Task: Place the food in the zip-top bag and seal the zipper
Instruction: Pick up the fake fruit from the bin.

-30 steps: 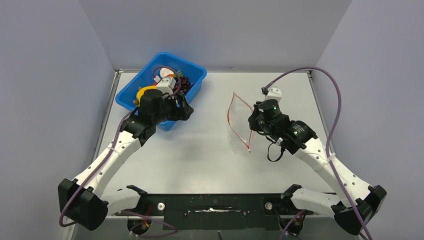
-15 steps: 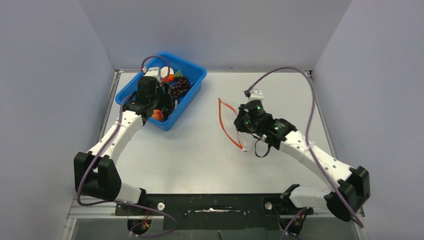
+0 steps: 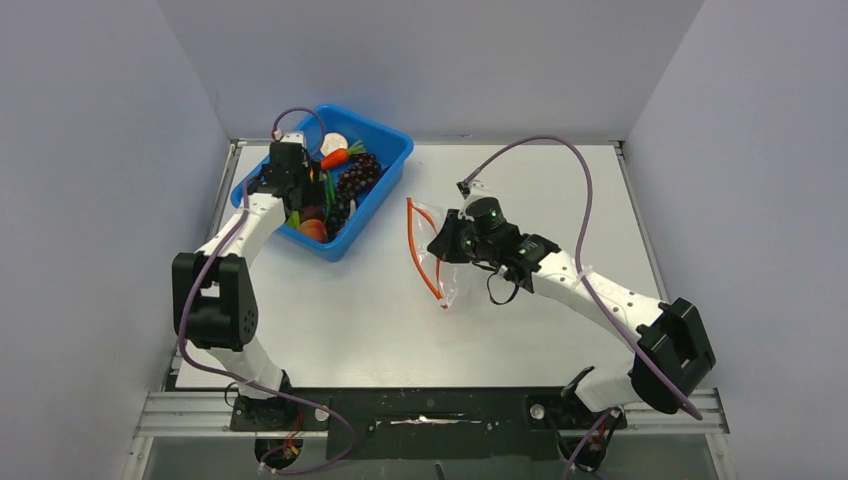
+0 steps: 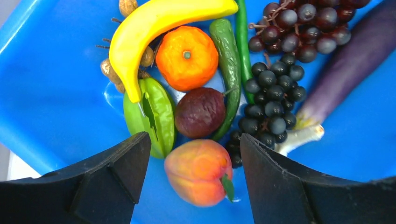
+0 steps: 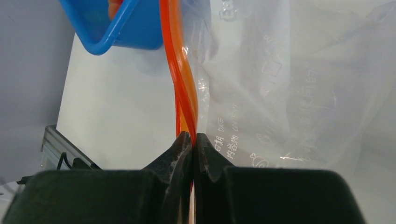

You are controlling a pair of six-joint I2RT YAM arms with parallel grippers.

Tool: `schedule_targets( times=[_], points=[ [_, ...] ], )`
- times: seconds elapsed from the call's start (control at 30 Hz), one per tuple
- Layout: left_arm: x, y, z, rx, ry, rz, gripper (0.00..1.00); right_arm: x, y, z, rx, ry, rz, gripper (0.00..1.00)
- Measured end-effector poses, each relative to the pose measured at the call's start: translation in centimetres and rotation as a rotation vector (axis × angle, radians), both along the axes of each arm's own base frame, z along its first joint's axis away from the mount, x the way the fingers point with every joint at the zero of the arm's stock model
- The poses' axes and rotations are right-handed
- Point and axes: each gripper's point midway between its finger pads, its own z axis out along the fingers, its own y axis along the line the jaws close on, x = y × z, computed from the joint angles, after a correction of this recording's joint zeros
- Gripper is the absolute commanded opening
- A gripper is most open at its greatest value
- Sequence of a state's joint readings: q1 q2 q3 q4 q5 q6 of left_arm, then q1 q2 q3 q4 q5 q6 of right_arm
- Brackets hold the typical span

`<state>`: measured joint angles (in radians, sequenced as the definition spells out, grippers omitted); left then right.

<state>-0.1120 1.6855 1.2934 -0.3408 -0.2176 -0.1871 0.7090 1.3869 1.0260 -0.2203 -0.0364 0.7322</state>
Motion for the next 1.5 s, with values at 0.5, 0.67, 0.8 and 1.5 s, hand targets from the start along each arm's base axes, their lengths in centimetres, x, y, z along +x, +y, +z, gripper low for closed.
schedule_targets(
  times=[0.5, 0.67, 0.8, 1.5],
  points=[
    [4.1, 1.8, -5.5, 0.062, 0.103, 0.014, 0.71, -1.3, -0.8, 1.2, 0.061, -0.016, -0.018, 0.00],
    [4.9, 2.1, -6.8, 0.069, 0.122, 0.013, 0.71, -1.2, -1.1, 1.3, 0.058, -0.023, -0.030, 0.00],
    [5.7, 2.6, -7.3, 0.067, 0.124, 0.023, 0.71, -1.1, -1.2, 1.4, 0.058, -0.026, -0.039, 0.00],
    [7.5, 2.6, -9.2, 0.015, 0.101, 0.043, 0.44, -1.8, -2.2, 1.5, 0.052, -0.030, -0.056, 0.00]
  ],
)
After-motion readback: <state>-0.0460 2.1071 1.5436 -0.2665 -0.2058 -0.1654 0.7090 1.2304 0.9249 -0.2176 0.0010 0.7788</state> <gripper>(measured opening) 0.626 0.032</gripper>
